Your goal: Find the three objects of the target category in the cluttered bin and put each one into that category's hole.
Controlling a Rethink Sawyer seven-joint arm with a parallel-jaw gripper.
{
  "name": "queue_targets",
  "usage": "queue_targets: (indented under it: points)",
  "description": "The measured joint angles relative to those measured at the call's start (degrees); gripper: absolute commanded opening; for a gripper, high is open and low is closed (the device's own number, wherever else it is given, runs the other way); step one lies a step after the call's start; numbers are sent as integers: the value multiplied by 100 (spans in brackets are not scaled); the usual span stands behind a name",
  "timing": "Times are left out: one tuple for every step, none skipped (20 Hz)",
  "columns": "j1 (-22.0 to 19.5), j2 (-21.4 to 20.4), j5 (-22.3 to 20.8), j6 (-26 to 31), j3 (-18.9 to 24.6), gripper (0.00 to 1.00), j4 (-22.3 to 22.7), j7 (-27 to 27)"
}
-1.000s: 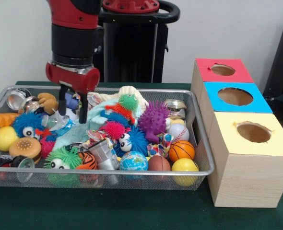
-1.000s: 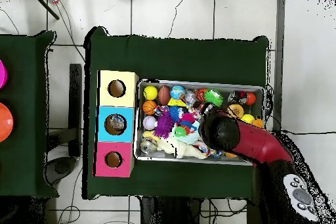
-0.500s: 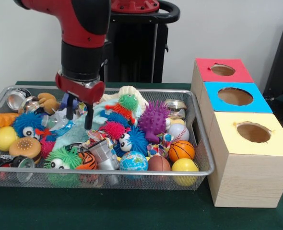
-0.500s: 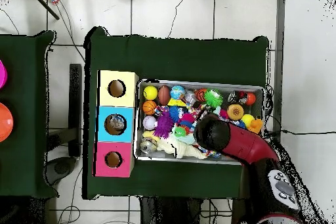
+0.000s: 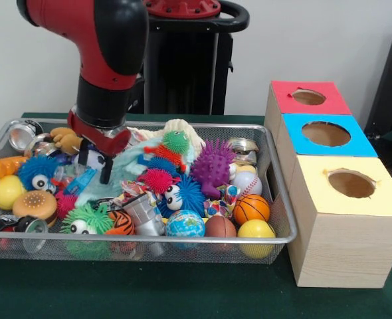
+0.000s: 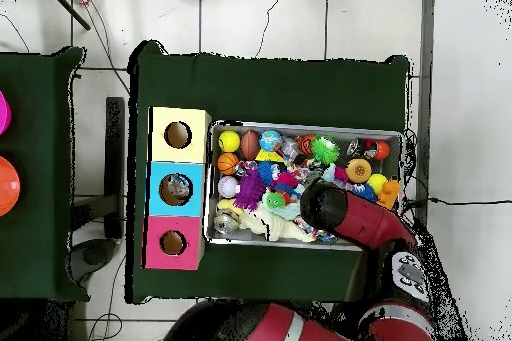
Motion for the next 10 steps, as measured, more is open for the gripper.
queue_targets:
  points:
    - [44, 41, 51, 9, -83, 100, -27, 0]
    - [85, 78, 101, 21, -160, 100, -54, 0]
    - [110, 99, 127, 28, -203, 100, -71, 0]
    - [150, 132, 173, 46, -275, 100, -100, 0]
    - [181, 162, 215, 62, -329, 100, -129, 0]
    - [212, 192, 258, 78, -383, 100, -157, 0]
    - [252, 256, 359, 91, -467, 100, -217, 0]
    - [252, 277, 383, 89, -477, 100, -238, 0]
    - [248, 289, 401, 89, -478, 100, -249, 0]
    - [244, 302, 419, 90, -478, 100, -260, 0]
